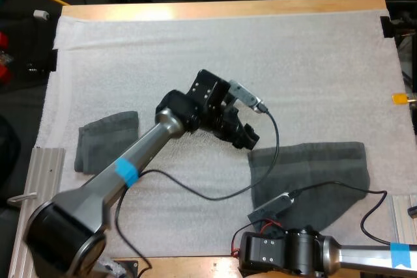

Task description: Pick towel from pile, fold and stack

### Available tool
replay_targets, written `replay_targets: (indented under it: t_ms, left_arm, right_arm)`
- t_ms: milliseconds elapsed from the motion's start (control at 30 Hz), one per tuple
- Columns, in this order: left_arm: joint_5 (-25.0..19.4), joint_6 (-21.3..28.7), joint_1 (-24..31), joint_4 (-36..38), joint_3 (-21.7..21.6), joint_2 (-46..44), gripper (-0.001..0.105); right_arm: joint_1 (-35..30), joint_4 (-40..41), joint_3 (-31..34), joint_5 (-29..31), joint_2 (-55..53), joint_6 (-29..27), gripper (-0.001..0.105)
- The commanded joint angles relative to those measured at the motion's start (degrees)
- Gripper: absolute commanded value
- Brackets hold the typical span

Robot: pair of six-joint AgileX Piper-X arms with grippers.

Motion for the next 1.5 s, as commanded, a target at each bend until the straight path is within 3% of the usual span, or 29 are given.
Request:
replay_targets:
  t_ms: [0, 300, 467, 667, 933, 1167, 1467]
  left_arm:
    - [-0.7, 0.0, -0.2, 0.9, -1.1, 1.1, 0.059]
    - [-1.8, 3.2, -3.2, 4.8, -4.8, 8.7, 0.059]
    - [-10.8, 5.6, -7.3, 5.0, -4.8, 10.9, 0.059]
    - [-17.5, 6.4, -10.2, 5.0, -4.8, 13.4, 0.059]
    - [-17.0, 6.5, -10.2, 5.6, -4.9, 15.6, 0.056]
    - [-16.1, 6.5, -10.2, 5.5, -6.4, 15.6, 0.040]
    - [-15.4, 6.5, -10.8, 6.5, -6.4, 17.4, 0.038]
  right_arm:
    - [0.1, 0.4, 0.0, 0.8, -0.6, 0.2, 0.000]
    - [0.1, 0.4, 0.0, 0.8, -0.6, 0.3, 0.000]
    - [0.1, 0.4, 0.0, 0.5, -0.6, 0.3, 0.000]
    - [0.1, 0.4, 0.0, 0.4, -0.6, 0.3, 0.000]
    - [0.1, 0.4, 0.0, 0.4, -0.6, 0.3, 0.000]
    - [0.1, 0.4, 0.0, 0.4, -0.6, 0.3, 0.000]
    - [0.1, 0.4, 0.0, 0.4, -0.6, 0.3, 0.000]
